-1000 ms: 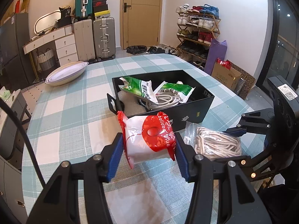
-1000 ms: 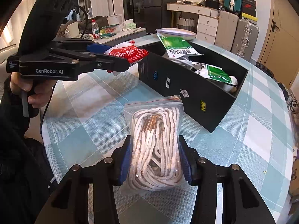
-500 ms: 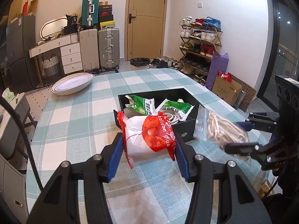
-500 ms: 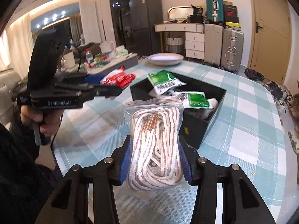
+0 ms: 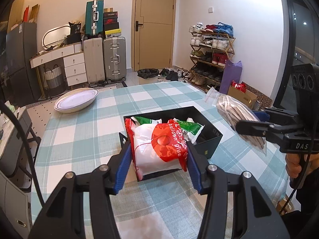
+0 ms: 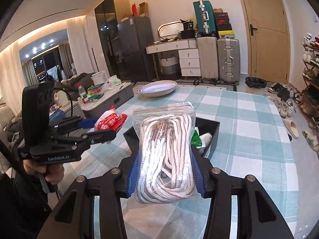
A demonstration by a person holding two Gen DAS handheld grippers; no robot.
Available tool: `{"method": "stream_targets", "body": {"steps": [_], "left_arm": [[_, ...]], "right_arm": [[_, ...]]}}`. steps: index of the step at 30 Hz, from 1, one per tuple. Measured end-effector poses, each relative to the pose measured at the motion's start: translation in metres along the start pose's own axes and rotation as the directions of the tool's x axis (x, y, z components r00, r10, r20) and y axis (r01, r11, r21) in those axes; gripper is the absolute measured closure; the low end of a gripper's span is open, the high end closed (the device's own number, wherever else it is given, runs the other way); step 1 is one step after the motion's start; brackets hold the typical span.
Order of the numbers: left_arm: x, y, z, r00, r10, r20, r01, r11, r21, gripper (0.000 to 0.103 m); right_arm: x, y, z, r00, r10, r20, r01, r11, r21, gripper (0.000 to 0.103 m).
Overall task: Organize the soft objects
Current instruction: 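Carry the glue pack and rope bag over the box with both tools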
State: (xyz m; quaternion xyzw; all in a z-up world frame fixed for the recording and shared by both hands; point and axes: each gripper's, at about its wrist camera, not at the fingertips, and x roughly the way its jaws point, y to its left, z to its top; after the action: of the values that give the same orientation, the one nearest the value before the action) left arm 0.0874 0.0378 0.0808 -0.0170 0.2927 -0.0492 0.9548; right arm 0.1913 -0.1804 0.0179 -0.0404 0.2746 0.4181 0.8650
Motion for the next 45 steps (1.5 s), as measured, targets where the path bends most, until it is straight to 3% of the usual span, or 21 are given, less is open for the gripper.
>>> {"method": "stream_targets", "body": {"steps": [16, 28, 45], "left_arm": [[0.023, 0.002, 0.019, 1.0, 0.014, 0.0, -0.014, 1.0, 0.004, 0.051], [0.056, 0.001, 0.022, 0.999, 0.034, -0.035, -0.034, 0.999, 0.014, 0.051], [0.096, -0.001, 0.023, 0.994, 0.057, -0.094, -0.052, 0.997, 0.054, 0.051]], "right_arm": [[0.014, -0.01, 0.019, 0.998, -0.046, 0.034, 0.045, 0.998, 0.048, 0.056], [0.039, -0.014, 0.019, 0.998, -0.057, -0.028, 0.059, 0.997, 0.045, 0.056], [0.09, -0.015, 0.024, 0.978, -0.153, -0.138, 0.147, 0.988, -0.053, 0.056]]}}
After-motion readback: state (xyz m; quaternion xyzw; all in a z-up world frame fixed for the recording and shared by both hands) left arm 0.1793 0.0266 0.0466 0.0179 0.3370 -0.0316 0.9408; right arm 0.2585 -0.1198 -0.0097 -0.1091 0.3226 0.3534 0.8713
